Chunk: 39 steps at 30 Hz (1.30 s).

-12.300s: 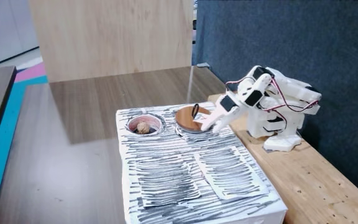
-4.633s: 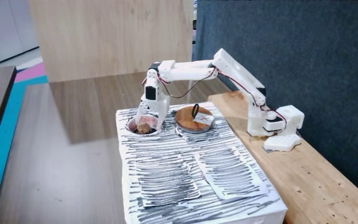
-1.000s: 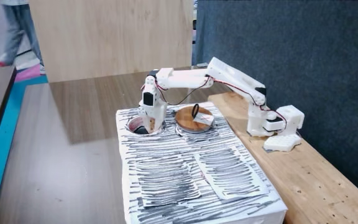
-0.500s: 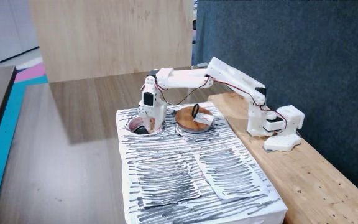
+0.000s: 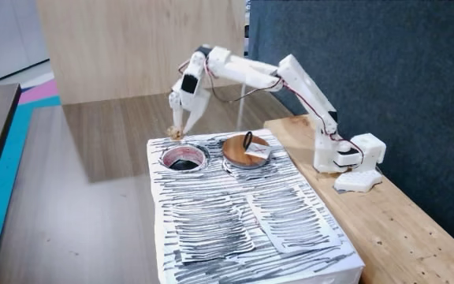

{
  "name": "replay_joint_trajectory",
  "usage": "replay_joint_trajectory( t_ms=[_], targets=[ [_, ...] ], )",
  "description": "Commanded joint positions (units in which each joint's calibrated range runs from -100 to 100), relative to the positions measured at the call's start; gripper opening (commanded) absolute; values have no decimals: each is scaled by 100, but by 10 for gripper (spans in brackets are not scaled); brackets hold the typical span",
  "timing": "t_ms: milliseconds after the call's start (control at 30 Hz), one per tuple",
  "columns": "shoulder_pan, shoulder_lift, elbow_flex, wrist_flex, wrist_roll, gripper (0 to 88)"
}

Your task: Pick the brown debris from the hole.

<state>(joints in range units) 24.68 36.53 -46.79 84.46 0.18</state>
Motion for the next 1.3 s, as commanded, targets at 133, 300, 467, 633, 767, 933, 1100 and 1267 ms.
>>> replay_joint_trajectory(
  t_ms=[133, 300, 467, 633, 767, 933, 1100, 1267],
  targets=[
    [-436, -1299, -46, 909, -3, 13],
    [-1123, -1835, -11, 1454, -3, 13],
    [-1679, -2087, 7, 1462, -39, 13],
    [-2015, -2070, 7, 1462, -55, 13],
    [-2256, -2078, 16, 1462, -44, 13],
    [-2278, -2078, 16, 1462, -60, 13],
    [-2278, -2078, 16, 1462, -60, 15],
    [-2234, -2078, 16, 1462, -60, 78]
  ],
)
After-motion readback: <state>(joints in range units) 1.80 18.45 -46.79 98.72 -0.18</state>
